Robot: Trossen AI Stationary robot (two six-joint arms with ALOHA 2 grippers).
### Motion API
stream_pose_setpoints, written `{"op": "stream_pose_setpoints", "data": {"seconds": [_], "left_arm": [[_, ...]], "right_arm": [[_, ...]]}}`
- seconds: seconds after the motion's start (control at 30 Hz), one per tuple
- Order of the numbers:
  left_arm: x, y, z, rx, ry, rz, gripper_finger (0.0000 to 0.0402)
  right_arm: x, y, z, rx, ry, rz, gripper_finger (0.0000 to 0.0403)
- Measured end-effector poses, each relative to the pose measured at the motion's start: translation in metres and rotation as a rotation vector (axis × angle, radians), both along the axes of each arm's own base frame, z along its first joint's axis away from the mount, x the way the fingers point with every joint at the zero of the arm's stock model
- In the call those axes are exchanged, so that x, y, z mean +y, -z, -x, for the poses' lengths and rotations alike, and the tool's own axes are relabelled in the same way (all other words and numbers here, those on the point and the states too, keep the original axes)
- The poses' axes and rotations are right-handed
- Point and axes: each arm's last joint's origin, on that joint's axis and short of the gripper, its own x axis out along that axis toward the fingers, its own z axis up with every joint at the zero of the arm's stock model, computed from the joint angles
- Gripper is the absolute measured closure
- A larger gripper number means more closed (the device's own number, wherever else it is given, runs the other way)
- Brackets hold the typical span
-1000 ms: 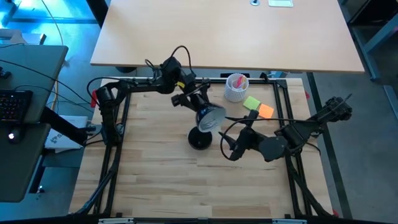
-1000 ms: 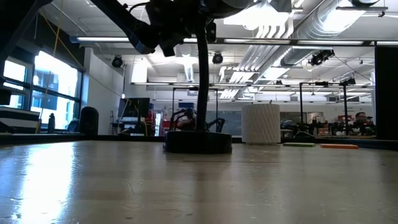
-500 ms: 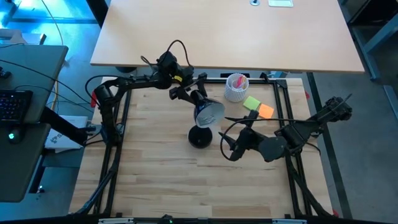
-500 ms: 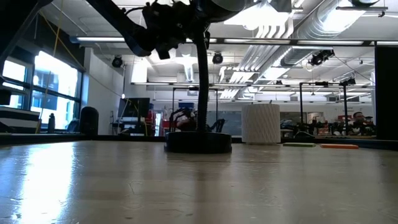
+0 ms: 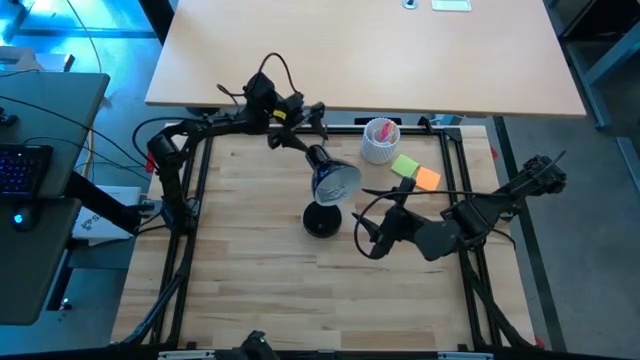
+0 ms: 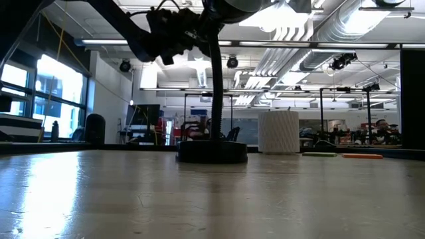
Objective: Screw lightbulb
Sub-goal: Insert the lightbulb into the desk lamp
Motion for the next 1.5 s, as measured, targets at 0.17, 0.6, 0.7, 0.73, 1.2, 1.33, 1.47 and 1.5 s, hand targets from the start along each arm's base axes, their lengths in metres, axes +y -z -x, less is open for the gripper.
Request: {"op": "stream_pose_setpoints", "data": {"seconds": [0.17, 0.6, 0.7, 0.73, 1.2, 1.33, 1.47, 1.5], "left_arm": [[0.015, 0.0, 0.011, -0.002, -0.068, 0.013, 0.0105], [0.02, 0.001, 0.032, -0.035, -0.17, 0.008, 0.0125], [0.016, -0.004, 0.045, -0.094, -0.238, -0.033, 0.0141], [0.014, -0.006, 0.049, -0.11, -0.262, -0.043, 0.0146], [-0.043, 0.001, 0.095, 0.302, -0.849, -0.509, 0.0186], [-0.059, 0.004, 0.094, 0.375, -0.774, -0.488, 0.0186], [-0.073, 0.013, 0.087, 0.43, -0.712, -0.461, 0.0186], [-0.076, 0.016, 0.086, 0.432, -0.701, -0.457, 0.0186]], "right_arm": [[0.0, 0.007, 0.002, 0.043, -0.017, -0.038, 0.0135], [-0.006, 0.024, 0.012, 0.121, 0.054, -0.169, 0.0135], [-0.006, 0.026, 0.012, 0.127, 0.059, -0.192, 0.0135], [-0.005, 0.028, 0.012, 0.133, 0.06, -0.191, 0.0135], [-0.01, 0.035, 0.009, 0.177, 0.096, -0.174, 0.0135], [-0.011, 0.035, 0.007, 0.168, 0.078, -0.25, 0.0135], [-0.009, 0.041, 0.012, 0.237, 0.054, -0.339, 0.0135], [-0.008, 0.045, 0.017, 0.278, 0.058, -0.331, 0.0135]]}}
